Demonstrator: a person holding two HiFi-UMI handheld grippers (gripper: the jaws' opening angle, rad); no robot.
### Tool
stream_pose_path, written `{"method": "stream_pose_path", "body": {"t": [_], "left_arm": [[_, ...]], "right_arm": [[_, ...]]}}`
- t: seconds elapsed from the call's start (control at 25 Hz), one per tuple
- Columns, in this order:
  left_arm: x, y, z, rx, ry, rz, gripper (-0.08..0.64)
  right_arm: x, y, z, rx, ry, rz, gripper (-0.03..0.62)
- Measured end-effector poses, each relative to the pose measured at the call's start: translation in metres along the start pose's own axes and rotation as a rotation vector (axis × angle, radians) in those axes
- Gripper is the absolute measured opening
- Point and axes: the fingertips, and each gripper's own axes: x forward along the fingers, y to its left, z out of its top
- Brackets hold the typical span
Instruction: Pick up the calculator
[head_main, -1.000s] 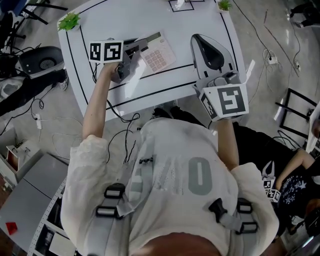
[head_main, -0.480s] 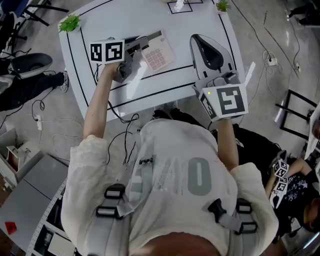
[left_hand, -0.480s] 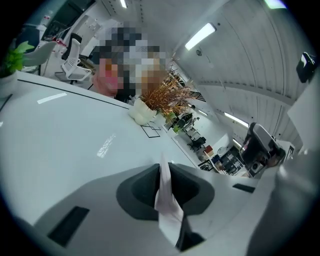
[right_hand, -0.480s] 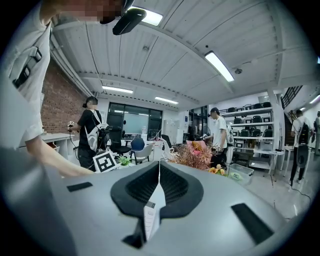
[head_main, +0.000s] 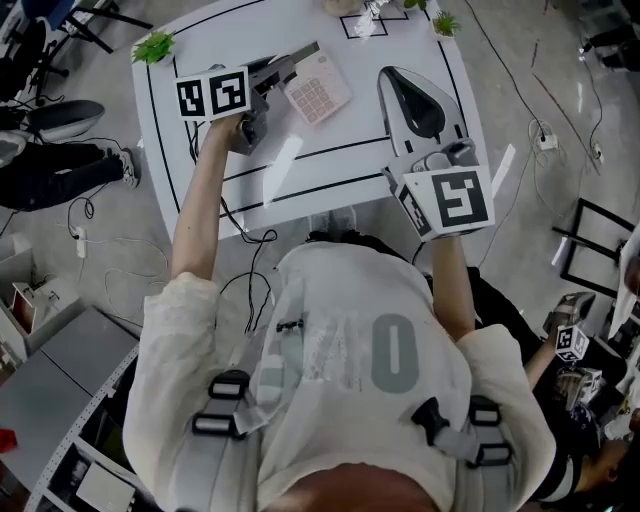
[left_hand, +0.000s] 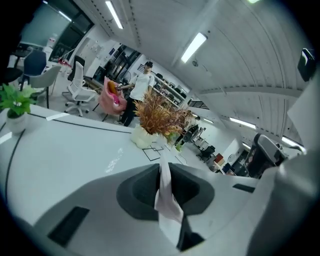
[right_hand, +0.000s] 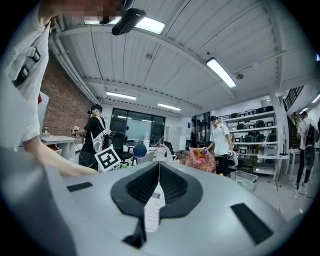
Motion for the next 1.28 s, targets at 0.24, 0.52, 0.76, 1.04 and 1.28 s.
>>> {"method": "stream_pose_path", "body": {"t": [0.24, 0.52, 0.76, 1.04, 1.28], "left_arm": [[-0.027, -0.026, 0.048, 0.113, -0.129, 0.089, 0.060], [-0.087, -0.068, 0.100, 0.328, -0.308, 0.284, 0.060], [-0.140, -0.110, 0.127, 0.556, -0.462, 0.525, 0.060], [-0.181, -0.151, 0.122, 0.659, -0.594, 0.665, 0.060], [-0.220, -0.189, 0.104, 0.829, -0.675, 0.867, 0.060]], "right_arm": [[-0.002, 0.006, 0.017, -0.015, -0.057, 0.034, 0.003], [-0.003, 0.021, 0.041, -0.055, -0.119, 0.073, 0.003], [-0.004, 0.026, 0.056, -0.064, -0.167, 0.080, 0.003], [-0.006, 0.024, 0.064, -0.010, -0.233, 0.048, 0.005], [-0.007, 0.031, 0.071, 0.029, -0.248, 0.033, 0.003]]}}
